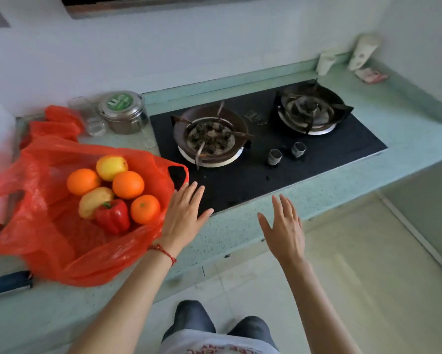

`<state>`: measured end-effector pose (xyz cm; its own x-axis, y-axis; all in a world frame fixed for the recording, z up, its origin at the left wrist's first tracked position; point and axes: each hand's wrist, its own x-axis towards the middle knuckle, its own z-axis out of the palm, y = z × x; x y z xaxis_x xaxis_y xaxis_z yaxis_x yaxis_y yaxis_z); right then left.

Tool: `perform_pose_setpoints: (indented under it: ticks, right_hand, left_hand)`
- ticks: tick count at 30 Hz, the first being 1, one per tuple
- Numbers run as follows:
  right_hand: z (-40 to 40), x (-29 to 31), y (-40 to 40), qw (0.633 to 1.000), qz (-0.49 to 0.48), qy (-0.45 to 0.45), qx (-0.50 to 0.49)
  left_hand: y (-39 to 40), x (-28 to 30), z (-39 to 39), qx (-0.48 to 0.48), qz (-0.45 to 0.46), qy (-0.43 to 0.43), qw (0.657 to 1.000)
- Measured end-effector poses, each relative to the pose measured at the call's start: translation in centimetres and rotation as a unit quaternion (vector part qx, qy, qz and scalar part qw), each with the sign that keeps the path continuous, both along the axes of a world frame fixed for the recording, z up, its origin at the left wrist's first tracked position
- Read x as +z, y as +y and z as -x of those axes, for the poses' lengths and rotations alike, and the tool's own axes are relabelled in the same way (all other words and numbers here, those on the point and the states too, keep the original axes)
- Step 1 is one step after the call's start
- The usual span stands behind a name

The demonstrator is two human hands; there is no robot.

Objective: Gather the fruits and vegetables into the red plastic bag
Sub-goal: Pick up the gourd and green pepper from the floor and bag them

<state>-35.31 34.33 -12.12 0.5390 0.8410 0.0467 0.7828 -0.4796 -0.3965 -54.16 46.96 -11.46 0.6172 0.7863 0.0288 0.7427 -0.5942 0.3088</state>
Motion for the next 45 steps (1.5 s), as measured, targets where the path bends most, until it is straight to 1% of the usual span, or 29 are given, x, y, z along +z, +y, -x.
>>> perform_pose_setpoints:
  ticks: [5, 10, 13, 16, 20, 25, 33, 38, 41, 45]
  right_hand:
    - [-3.7, 0.1, -6.1, 0.996, -0.015, -0.011, -0.085]
    - [-6.7, -0.4, -12.5, 0.982, -0.022, -0.024, -0.184]
    - [-7.5, -0.6, -16.0, 0.966, -0.026, -0.026, -0.258]
    - [-7.6, -0.7, -19.1, 0.943, -0.022, -0.024, -0.331]
    - [-6.5, -1.1, -23.2, 0.904, -0.012, -0.031, -0.425]
    - [-3.1, -1.0, -26.9, 0.841, 0.011, -0.020, -0.541]
    - [3.6, -1.3, -32.8, 0.733, 0.032, -0.008, -0.679]
    - [7.0, -1.5, -36.8, 0.666, 0.013, 0.000, -0.746]
    - [8.2, -1.2, -39.4, 0.641, 0.006, 0.007, -0.767]
    - [8.9, -1.0, -43.3, 0.630, -0.002, 0.021, -0.777]
  left_hand:
    - [-2.9, 0.4, -6.0, -0.074, -0.018, -0.008, 0.997]
    - [-6.2, 0.6, -11.9, -0.164, -0.020, -0.005, 0.986]
    - [-8.0, 0.7, -15.4, -0.248, -0.024, 0.021, 0.968]
    - [-9.8, 0.8, -19.0, -0.325, -0.028, 0.029, 0.945]
    - [-12.6, 0.5, -22.7, -0.426, -0.029, 0.022, 0.904]
    - [-16.5, -0.2, -25.2, -0.535, -0.038, 0.035, 0.843]
    - [-24.5, -1.2, -25.9, -0.662, -0.025, 0.031, 0.748]
    - [-30.4, -1.1, -26.0, -0.716, -0.029, 0.015, 0.697]
    - [-34.2, -1.0, -26.0, -0.737, -0.020, 0.007, 0.675]
    - [-38.7, -0.9, -26.0, -0.756, -0.024, 0.002, 0.654]
